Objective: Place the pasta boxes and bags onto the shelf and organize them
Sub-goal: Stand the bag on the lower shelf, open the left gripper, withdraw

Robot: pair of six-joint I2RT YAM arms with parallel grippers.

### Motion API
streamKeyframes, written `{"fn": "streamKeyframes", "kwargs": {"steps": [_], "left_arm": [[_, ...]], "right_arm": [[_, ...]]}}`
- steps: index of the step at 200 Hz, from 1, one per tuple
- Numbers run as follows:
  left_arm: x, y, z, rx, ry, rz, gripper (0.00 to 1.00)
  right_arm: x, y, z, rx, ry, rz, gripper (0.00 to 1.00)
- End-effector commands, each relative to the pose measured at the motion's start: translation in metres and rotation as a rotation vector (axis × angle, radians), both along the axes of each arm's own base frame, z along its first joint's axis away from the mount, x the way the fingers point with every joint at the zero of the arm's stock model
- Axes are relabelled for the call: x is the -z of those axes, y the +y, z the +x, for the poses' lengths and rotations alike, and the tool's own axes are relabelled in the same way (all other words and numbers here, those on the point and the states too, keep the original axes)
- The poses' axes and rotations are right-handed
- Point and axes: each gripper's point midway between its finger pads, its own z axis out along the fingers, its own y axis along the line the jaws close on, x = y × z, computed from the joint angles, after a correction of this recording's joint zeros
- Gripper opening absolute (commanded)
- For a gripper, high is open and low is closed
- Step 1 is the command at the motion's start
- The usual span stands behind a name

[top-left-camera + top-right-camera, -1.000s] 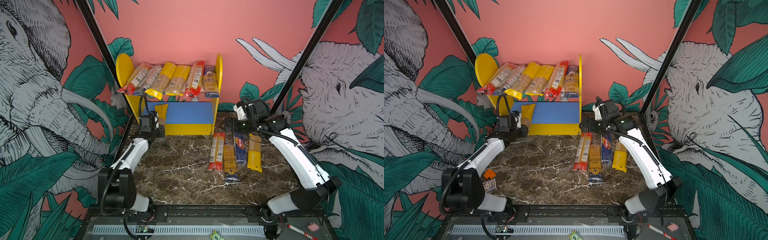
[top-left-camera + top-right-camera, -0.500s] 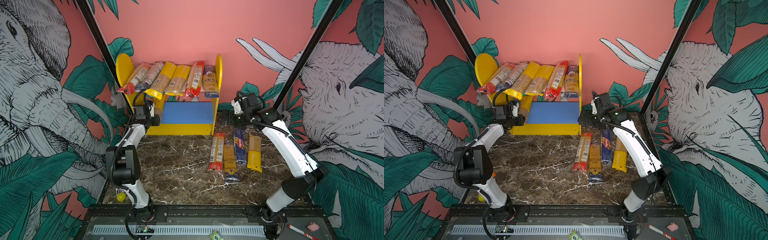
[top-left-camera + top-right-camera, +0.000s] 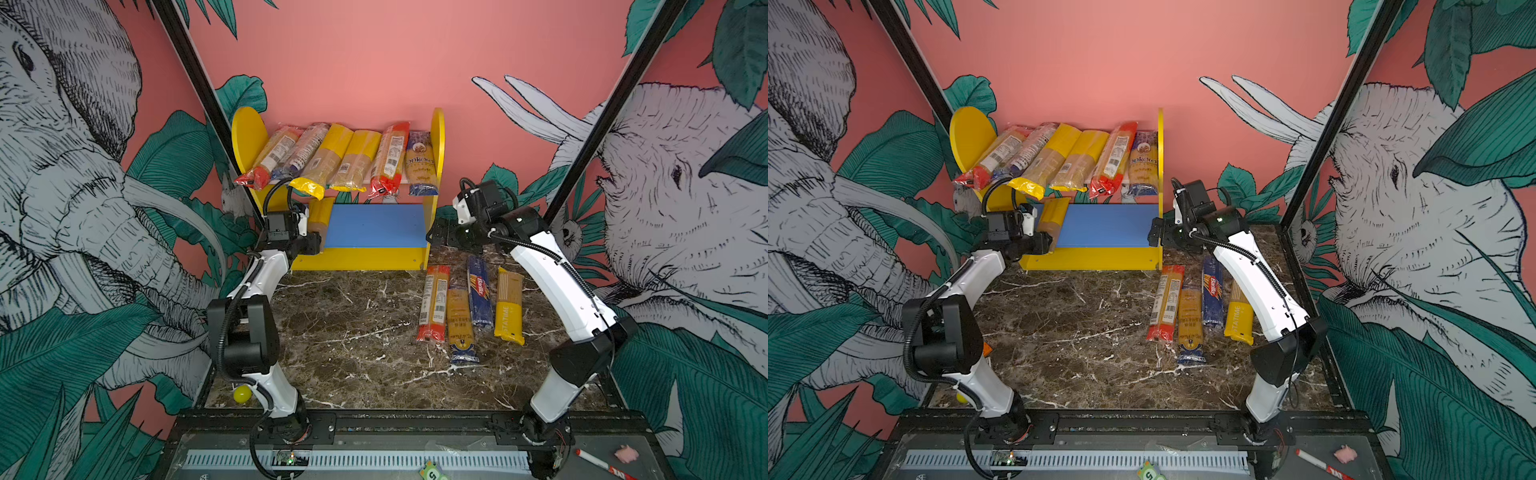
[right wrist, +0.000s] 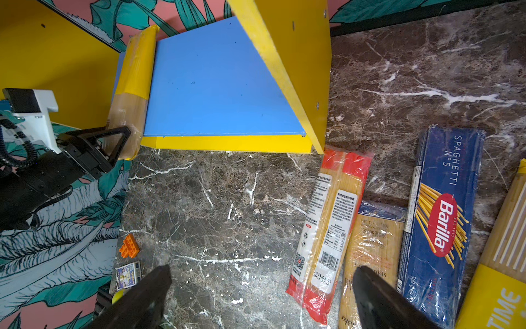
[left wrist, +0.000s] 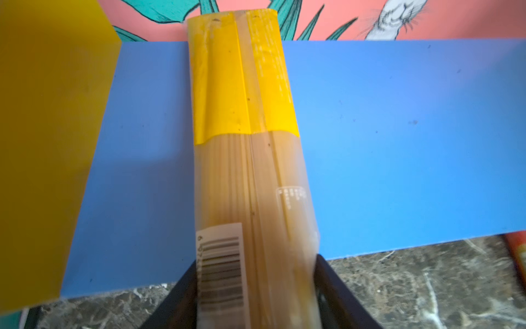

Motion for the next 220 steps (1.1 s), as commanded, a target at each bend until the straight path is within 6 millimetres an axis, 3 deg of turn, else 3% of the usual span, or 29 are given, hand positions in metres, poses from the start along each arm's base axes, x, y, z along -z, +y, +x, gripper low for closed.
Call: {"fn": "streamKeyframes", "kwargs": {"steps": [1,39,45,51,88,90,93,132,176,220], "left_arm": [[-0.048,0.001,-0.008,0.001,-0.138,-0.004,0.69],[-0.058,0.0,-0.023,-0.006,-0.16,-0.014,0.77],[-0.059,0.001,-0.026,-0.011,-0.161,-0.014,0.89],[-0.06,0.001,-0.029,-0.013,-0.163,-0.013,0.91],[-0.066,0.002,-0.048,-0.025,-0.179,-0.014,0.91],[-0.067,0.001,-0.049,-0.024,-0.178,-0.015,0.91],[-0.067,0.001,-0.051,-0.025,-0.177,-0.017,0.91],[-0.072,-0.004,-0.081,-0.042,-0.181,-0.02,0.91],[-0.076,-0.029,-0.121,-0.028,-0.183,-0.02,0.91],[-0.067,-0.055,-0.168,-0.031,-0.18,-0.05,0.91]], "right_arm": [[-0.003,-0.004,-0.006,-0.005,-0.009,-0.034,0.99],[-0.002,-0.009,-0.015,-0.009,-0.013,-0.046,0.99],[-0.001,-0.009,-0.017,-0.012,-0.013,-0.045,0.99],[-0.002,-0.01,-0.019,-0.01,-0.017,-0.042,0.99],[0.012,-0.015,-0.03,-0.01,0.005,-0.058,0.99],[0.001,-0.019,-0.035,-0.008,-0.019,-0.045,0.99],[0.001,-0.02,-0.037,-0.008,-0.021,-0.046,0.99],[0.009,-0.034,-0.058,-0.006,-0.008,-0.066,0.99],[0.013,-0.056,-0.089,-0.014,-0.002,-0.107,0.99],[0.015,-0.079,-0.123,-0.032,-0.003,-0.142,0.99]]}}
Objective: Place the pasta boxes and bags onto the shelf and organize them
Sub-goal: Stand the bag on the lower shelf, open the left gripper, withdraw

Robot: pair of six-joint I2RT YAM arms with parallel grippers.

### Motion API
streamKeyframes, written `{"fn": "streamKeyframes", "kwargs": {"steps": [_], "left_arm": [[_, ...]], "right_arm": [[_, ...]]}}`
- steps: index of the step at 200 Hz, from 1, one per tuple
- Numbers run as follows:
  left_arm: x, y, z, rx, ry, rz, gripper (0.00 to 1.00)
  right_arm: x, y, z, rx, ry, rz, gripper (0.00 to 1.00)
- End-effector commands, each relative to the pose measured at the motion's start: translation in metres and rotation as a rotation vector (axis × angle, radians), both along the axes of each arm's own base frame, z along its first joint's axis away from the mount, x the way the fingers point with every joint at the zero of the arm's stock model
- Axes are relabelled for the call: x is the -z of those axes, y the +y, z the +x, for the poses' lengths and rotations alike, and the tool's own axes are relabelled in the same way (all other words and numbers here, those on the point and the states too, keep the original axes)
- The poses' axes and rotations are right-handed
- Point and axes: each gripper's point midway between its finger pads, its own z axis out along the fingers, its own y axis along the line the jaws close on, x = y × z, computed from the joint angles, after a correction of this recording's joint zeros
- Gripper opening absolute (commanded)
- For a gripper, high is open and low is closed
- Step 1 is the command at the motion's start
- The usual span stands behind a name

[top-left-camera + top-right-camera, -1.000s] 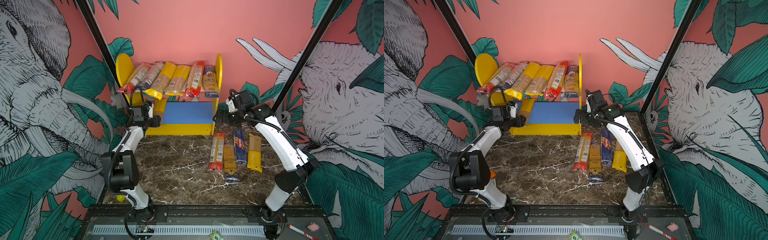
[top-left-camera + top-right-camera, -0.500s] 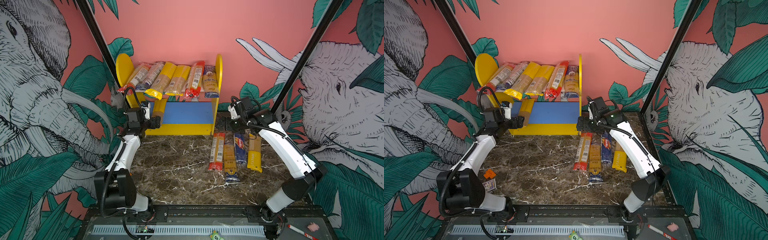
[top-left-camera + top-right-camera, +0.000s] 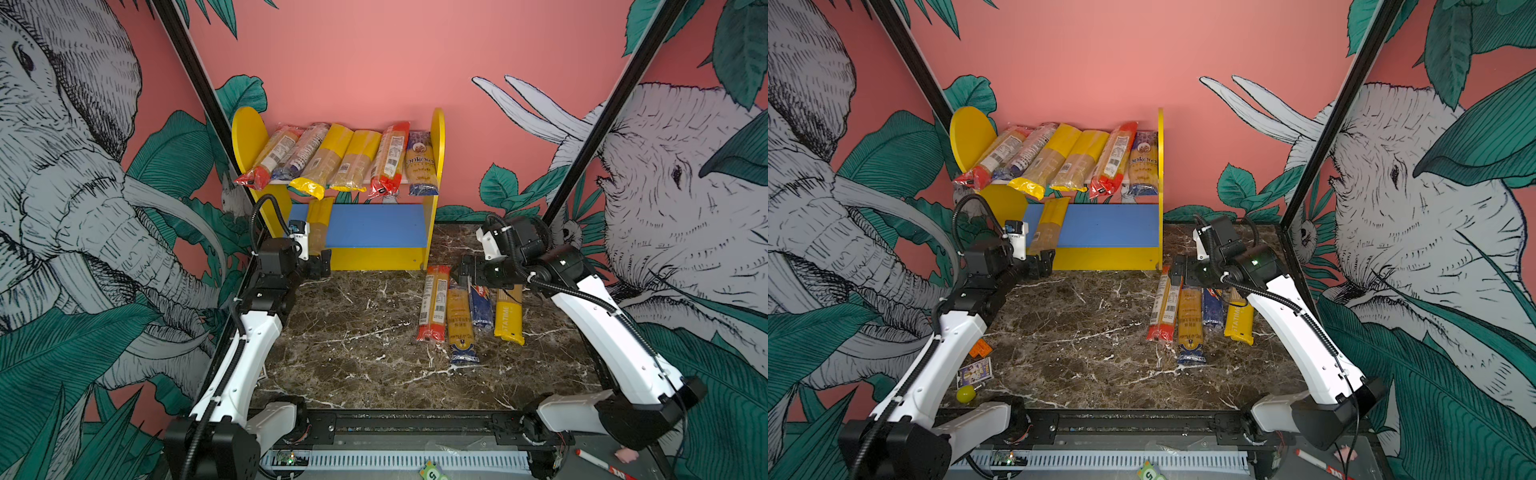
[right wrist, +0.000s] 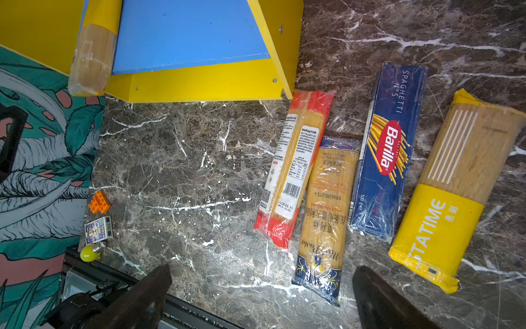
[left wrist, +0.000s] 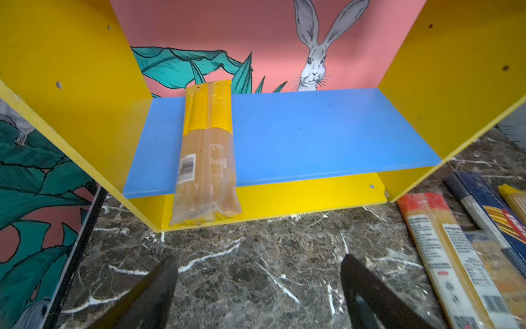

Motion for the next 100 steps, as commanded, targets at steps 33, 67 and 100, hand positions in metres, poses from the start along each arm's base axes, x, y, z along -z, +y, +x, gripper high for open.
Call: {"fn": "streamKeyframes", "kwargs": {"steps": [33,67,100], "left_arm": [[0.019,-0.023,-0.06,-0.027,0.048,-0.035,0.91],[0.033,-0.059,-0.084,0.031,0.069,-0.074,0.91],[0.051,-0.116,-0.093,0.139,0.1,-0.048,0.92]], "right_arm": [[0.005,-0.031,-0.043,-0.016,-0.006,-0.054,0.99],[0.01,-0.041,-0.063,-0.013,-0.006,-0.035,0.99],[0.013,-0.051,-0.079,0.006,-0.01,-0.017,0.99]]}}
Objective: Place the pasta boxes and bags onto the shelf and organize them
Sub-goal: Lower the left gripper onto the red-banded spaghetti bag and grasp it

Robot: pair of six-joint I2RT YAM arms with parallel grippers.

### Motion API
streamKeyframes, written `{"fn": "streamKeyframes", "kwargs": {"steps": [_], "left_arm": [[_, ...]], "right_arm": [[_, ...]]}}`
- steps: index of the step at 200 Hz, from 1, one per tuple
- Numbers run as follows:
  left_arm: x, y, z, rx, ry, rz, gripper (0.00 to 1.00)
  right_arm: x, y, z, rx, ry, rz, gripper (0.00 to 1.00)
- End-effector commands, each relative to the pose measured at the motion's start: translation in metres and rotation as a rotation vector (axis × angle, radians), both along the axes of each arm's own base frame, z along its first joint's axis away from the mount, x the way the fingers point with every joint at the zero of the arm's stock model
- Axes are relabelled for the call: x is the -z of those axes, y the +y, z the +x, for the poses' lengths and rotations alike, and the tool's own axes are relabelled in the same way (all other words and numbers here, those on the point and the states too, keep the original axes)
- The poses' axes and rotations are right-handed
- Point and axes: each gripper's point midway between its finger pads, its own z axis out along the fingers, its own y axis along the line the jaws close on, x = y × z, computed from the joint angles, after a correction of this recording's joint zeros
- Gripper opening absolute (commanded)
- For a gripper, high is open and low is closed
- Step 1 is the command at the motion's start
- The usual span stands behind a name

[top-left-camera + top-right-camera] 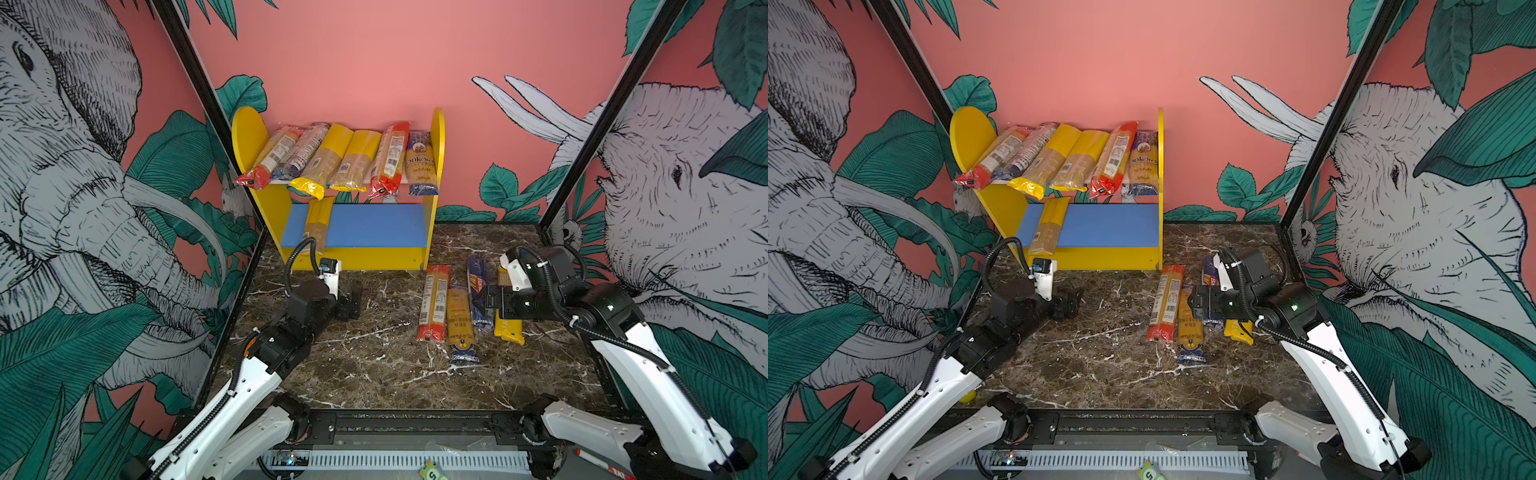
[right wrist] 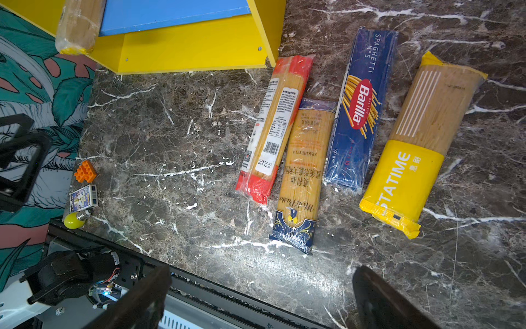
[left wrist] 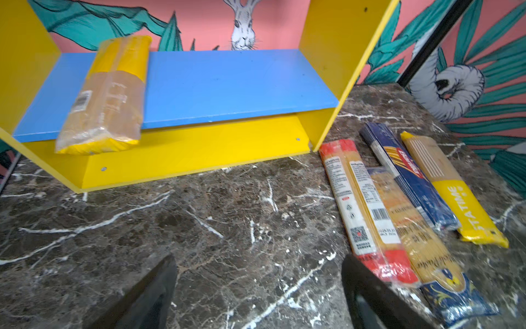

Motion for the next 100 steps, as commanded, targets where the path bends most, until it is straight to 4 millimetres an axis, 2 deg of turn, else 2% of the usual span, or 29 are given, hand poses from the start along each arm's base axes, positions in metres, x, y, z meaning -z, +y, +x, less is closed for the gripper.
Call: {"fn": "streamKeyframes", "kwargs": {"steps": [1,19,31,64,100], "left_arm": [[0.016,-0.024,0.0,-0.015,0.03,0.003,0.92],[0.027,-0.05,0.003,0.016,0.044,0.034,0.93],[0.033,-0.061,0.008,0.011,0.053,0.05,0.96],[0.052,-0.085,0.022,0.007,0.082,0.015,0.97],[0.077,-0.129,0.03,0.096,0.158,0.018,0.99]], "right_arm": [[0.002,-0.008,-0.012,0.016,0.002,0.004,0.99],[0.004,-0.014,-0.02,0.028,0.0,0.007,0.99],[0.005,-0.018,-0.025,0.039,-0.002,0.008,0.99],[0.007,-0.03,-0.037,0.077,-0.006,0.013,0.99],[0.004,-0.042,-0.046,0.121,-0.027,0.019,0.99]]}}
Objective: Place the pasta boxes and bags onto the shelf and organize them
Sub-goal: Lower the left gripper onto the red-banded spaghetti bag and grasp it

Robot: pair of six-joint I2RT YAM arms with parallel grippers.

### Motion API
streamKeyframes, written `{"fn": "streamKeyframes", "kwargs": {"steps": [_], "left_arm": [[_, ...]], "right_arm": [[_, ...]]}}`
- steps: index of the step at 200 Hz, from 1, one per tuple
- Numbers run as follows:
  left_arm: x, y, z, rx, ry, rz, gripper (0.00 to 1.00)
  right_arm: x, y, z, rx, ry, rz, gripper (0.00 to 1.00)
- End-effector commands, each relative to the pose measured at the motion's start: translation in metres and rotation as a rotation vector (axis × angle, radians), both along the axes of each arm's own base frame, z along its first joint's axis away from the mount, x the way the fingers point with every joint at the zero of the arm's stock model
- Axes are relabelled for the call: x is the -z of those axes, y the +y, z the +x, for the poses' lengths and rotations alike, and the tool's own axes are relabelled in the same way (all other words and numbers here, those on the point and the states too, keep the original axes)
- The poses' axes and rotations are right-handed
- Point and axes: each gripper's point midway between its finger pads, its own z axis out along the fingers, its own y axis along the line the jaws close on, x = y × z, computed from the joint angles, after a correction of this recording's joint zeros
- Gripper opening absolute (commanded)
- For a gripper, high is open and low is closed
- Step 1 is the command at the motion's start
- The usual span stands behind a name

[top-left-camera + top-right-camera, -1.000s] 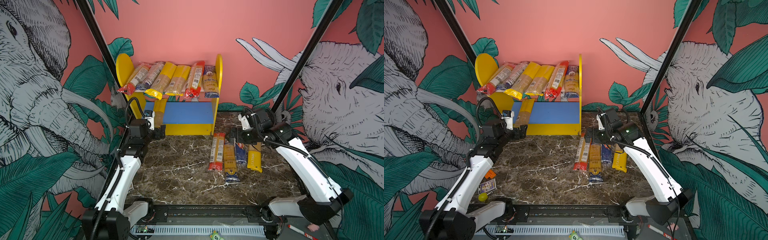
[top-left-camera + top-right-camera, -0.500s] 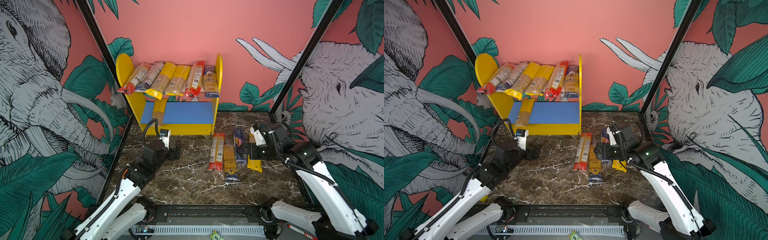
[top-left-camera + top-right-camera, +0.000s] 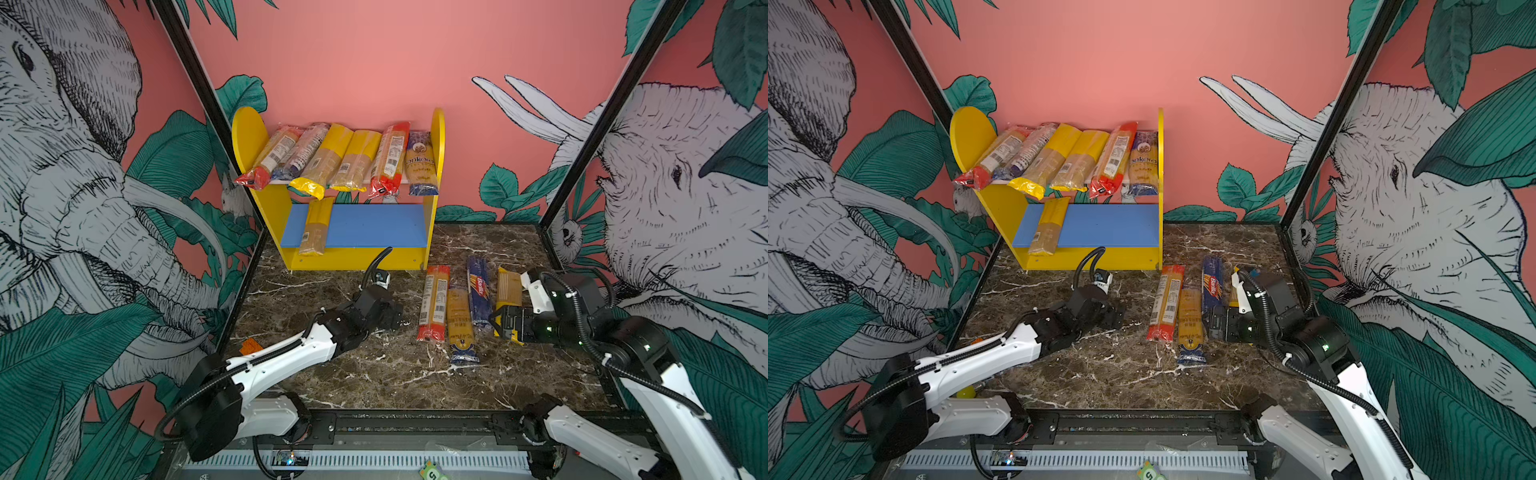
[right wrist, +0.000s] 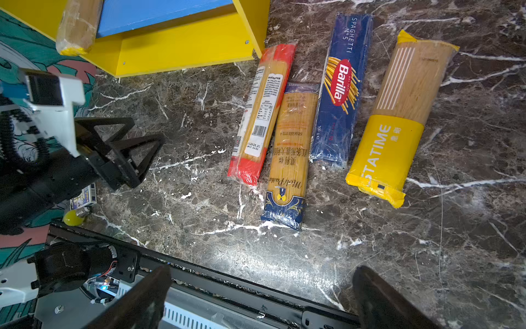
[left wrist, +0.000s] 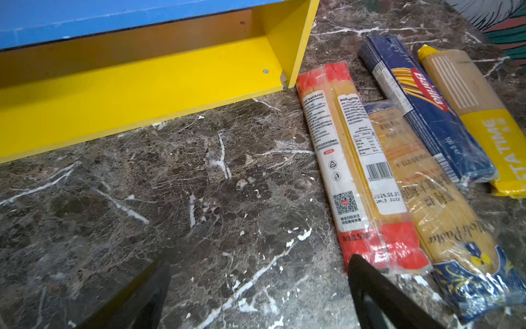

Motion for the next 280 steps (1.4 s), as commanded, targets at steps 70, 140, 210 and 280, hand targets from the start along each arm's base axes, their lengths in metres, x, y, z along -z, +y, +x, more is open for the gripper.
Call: {"fn": "streamKeyframes", "kwargs": {"steps": [70,140,210,280], "left_arm": [[0.019,-0.095,0.015,0.113,0.078,-0.105,0.99],[0.05,-0.106,0.005,0.107,0.147,-0.045,0.99],[0.076,-0.118,-0.012,0.128,0.205,-0.018,0.99],[0.093,-0.132,-0.019,0.149,0.251,-0.033,0.99]], "right_arm": [[0.018,-0.025,-0.016,0.099,0.037,-0.043,0.99],[0.029,-0.028,-0.022,0.093,0.068,-0.068,0.99],[0.031,-0.024,-0.022,0.064,0.078,-0.074,0.99],[0.034,-0.026,-0.023,0.056,0.084,-0.095,0.99]]}}
